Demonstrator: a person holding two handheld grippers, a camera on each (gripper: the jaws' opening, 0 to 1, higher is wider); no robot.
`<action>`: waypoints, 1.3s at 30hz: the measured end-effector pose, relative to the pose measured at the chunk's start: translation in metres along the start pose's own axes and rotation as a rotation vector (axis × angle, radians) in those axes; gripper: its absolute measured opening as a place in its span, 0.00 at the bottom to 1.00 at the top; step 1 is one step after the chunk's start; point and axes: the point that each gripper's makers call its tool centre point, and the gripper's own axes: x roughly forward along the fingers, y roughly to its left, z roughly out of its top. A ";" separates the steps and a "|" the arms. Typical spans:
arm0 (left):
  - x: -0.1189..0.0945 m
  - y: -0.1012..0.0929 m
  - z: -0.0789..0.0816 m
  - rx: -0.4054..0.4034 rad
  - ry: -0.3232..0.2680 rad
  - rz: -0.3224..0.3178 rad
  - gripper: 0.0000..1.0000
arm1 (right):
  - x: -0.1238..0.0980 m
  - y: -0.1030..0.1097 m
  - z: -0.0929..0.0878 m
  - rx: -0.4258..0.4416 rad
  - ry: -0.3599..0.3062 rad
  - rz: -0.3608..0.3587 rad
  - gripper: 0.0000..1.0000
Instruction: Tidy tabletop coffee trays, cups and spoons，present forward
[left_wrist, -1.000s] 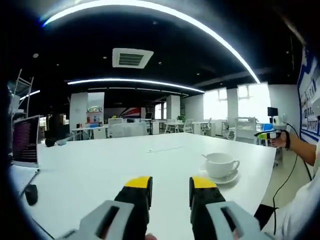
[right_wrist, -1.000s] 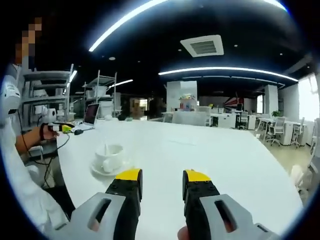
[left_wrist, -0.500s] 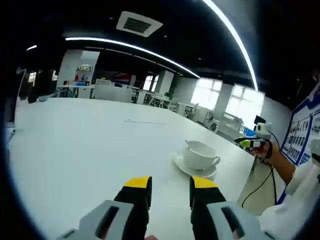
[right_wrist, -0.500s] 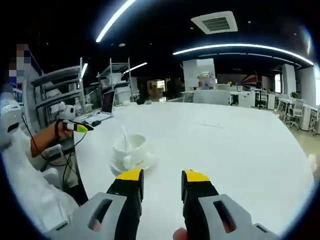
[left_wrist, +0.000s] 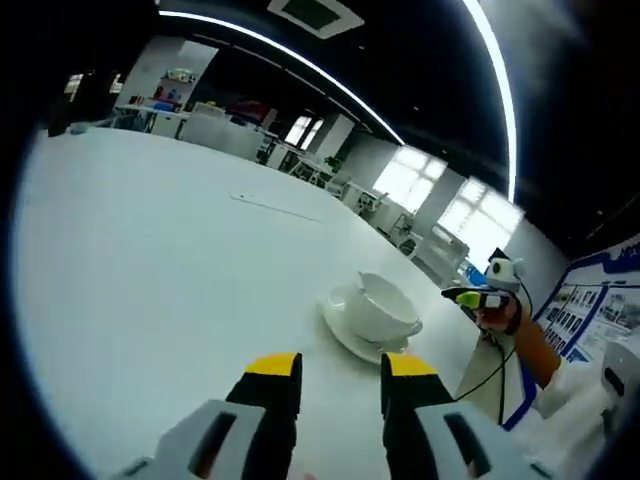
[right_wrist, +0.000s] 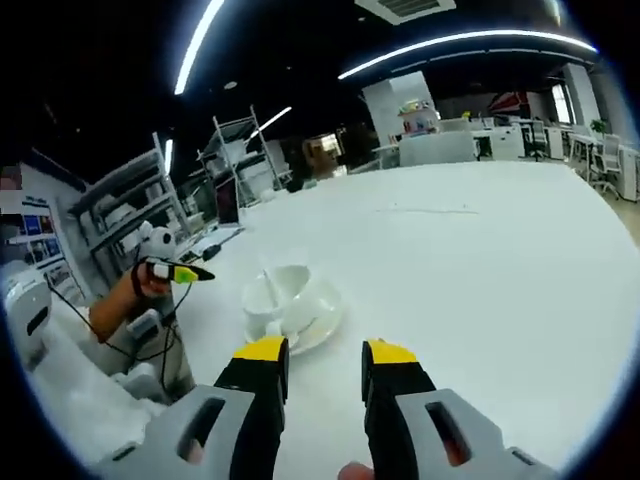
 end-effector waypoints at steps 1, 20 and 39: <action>0.003 -0.001 -0.001 -0.012 0.009 -0.004 0.33 | 0.002 0.000 0.000 0.021 0.003 0.002 0.30; 0.053 -0.013 -0.012 -0.412 0.072 -0.094 0.38 | 0.049 0.007 -0.014 0.301 0.141 0.094 0.31; 0.091 -0.030 -0.028 -0.541 0.168 -0.112 0.34 | 0.096 0.007 -0.033 0.620 0.236 0.159 0.28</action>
